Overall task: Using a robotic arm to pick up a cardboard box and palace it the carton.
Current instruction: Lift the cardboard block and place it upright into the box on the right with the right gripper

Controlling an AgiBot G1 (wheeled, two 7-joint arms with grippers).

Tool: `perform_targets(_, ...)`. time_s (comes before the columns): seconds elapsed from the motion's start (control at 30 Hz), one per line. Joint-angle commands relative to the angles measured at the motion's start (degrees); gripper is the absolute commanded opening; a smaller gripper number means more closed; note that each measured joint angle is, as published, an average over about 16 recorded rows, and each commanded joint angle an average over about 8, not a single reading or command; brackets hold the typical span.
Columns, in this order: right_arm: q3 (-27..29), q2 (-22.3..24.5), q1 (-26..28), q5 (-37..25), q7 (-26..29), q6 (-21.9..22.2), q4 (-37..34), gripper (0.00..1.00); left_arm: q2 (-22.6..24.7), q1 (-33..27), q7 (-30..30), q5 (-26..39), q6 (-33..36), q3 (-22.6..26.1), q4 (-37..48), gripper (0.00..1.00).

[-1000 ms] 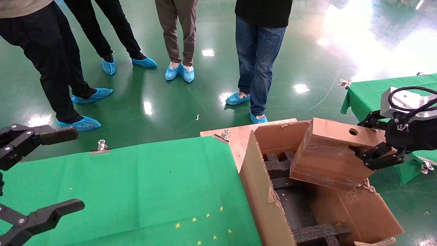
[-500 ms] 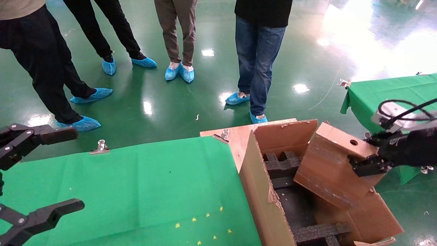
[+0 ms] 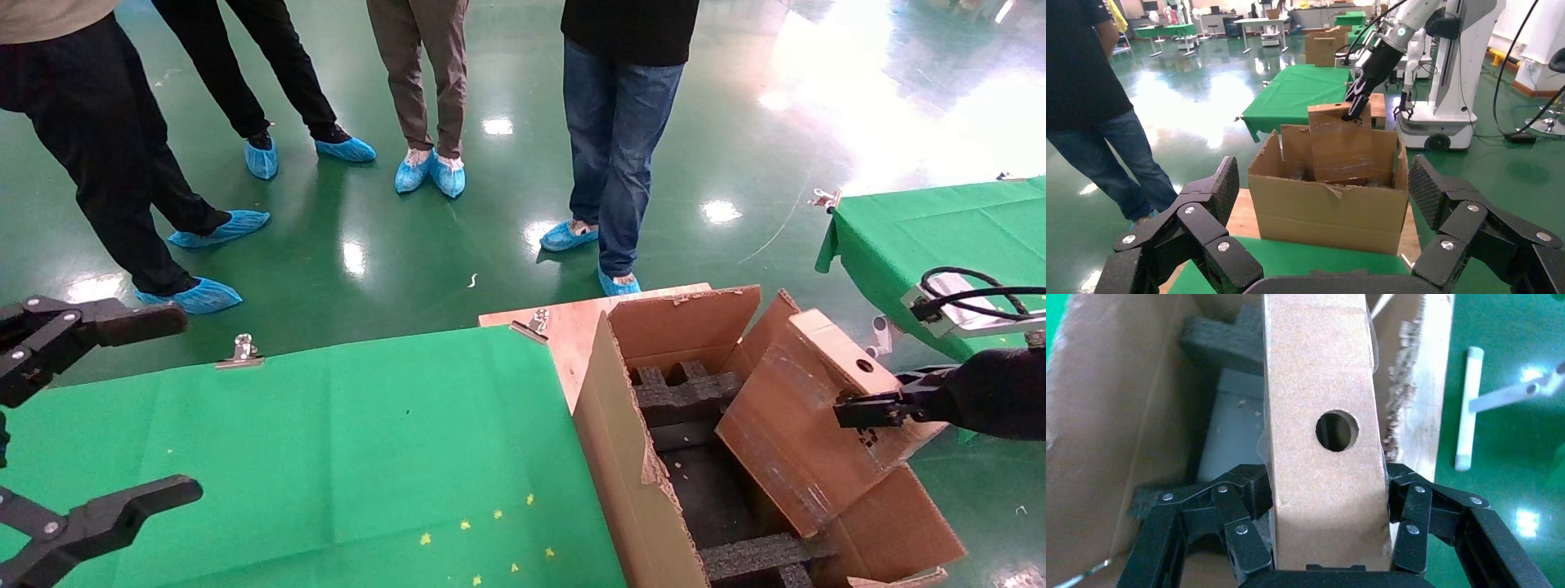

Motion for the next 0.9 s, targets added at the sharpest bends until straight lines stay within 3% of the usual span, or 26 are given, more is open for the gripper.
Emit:
perform_targets(0.03,-0.4,-0.2,-0.4,-1.2,2.9,1.1,0.1,0.00,0.0,0.0,0.0,0.0,0.0,0.0,0.0,1.00)
perform_targets(0.33,-1.0,-1.8,-0.3,-8.9,11.2,0.6,0.3,0.00,0.0,0.0,0.0,0.0,0.0,0.0,0.0,1.00)
perform_targets(0.9,-2.1,-6.9,-0.5,-17.3,25.7,-3.0,0.4,0.00,0.0,0.0,0.0,0.0,0.0,0.0,0.0,1.00)
